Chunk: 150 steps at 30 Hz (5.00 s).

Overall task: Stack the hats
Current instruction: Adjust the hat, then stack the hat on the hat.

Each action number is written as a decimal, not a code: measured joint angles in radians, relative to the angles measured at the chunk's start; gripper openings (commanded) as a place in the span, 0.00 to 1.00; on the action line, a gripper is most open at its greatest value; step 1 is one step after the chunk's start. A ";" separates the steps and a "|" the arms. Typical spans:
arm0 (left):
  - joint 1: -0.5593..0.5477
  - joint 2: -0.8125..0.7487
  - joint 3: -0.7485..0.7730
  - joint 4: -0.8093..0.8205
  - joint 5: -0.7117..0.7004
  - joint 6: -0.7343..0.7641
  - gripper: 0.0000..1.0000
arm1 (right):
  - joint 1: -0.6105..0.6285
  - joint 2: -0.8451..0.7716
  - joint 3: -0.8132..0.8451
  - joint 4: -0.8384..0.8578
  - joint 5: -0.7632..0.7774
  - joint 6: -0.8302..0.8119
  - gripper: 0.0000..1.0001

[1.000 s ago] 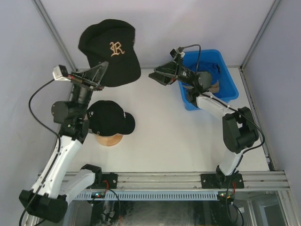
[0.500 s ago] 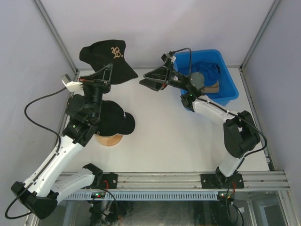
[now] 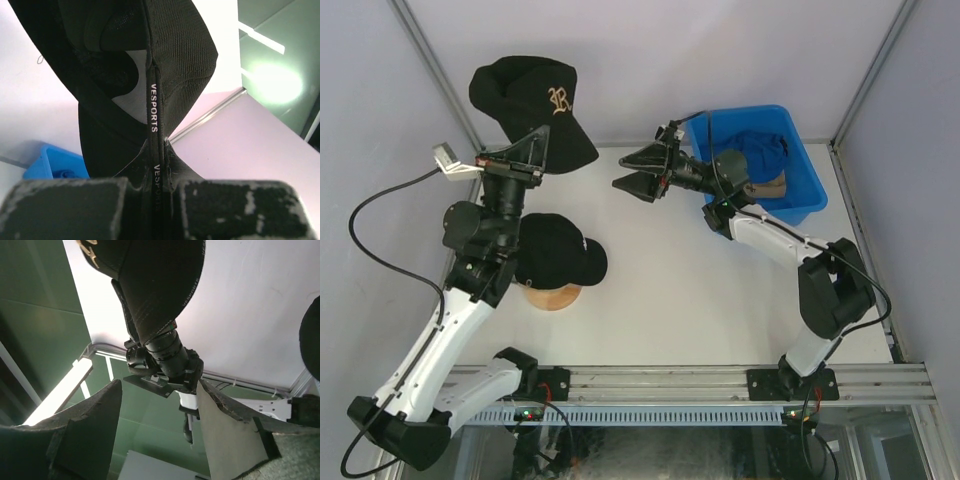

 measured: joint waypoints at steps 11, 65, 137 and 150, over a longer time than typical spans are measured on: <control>0.017 -0.020 0.000 0.063 0.201 0.163 0.00 | 0.058 -0.067 0.036 -0.161 0.047 0.056 0.61; -0.116 -0.182 -0.121 0.057 0.086 0.245 0.66 | 0.061 0.135 0.274 0.030 0.142 0.179 0.00; 0.400 -0.285 -0.334 0.398 0.340 -0.581 0.00 | 0.031 0.110 0.006 0.551 0.024 0.179 0.07; 0.400 -0.475 -0.334 -0.062 0.266 -0.353 0.00 | 0.032 0.322 0.098 0.555 0.100 0.180 0.22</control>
